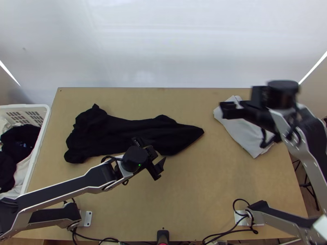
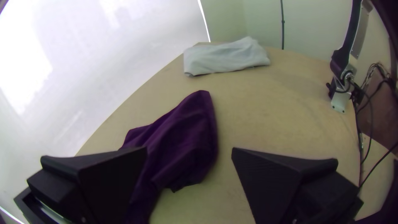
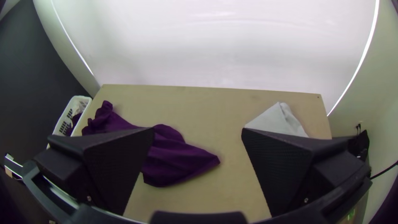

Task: Fold the t-shirt

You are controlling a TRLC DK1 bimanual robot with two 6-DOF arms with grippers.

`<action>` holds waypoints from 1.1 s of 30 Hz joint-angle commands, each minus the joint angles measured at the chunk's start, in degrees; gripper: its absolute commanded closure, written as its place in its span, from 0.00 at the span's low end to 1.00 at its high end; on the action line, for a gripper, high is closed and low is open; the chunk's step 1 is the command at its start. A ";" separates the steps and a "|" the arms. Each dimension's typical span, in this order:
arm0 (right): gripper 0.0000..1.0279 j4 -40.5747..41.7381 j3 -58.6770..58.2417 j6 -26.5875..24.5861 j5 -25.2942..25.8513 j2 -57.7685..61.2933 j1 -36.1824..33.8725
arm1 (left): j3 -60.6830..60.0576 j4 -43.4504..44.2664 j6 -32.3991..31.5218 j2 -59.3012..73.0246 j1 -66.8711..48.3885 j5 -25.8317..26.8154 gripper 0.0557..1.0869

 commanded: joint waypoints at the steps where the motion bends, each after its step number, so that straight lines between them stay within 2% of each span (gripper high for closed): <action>1: 0.05 -5.52 10.90 0.68 -2.83 12.98 4.37 | -4.02 2.15 1.42 -0.89 -2.06 -0.44 0.04; 4: 0.05 -5.69 12.92 0.95 -4.15 16.76 5.95 | -7.62 5.58 2.13 -0.97 -2.06 -0.70 0.04; 7: 0.05 -5.96 14.77 1.56 -5.20 19.75 5.95 | -10.61 13.14 6.52 1.93 -2.23 -3.34 0.04; 13: 0.05 -5.87 15.74 2.09 -5.64 21.51 6.30 | -7.80 21.23 8.37 13.00 -3.47 -6.41 0.04; 27: 0.05 -5.34 10.11 -2.13 -5.55 13.60 1.38 | 2.75 27.55 16.89 30.32 -4.87 -6.68 0.06; 31: 0.05 -5.17 9.14 -2.92 -5.55 11.75 -0.47 | 4.68 27.91 17.95 32.60 -4.96 -6.68 0.26; 33: 0.05 -5.08 8.62 -3.19 -5.55 11.05 -1.34 | 5.39 27.91 18.30 32.78 -4.96 -6.59 0.27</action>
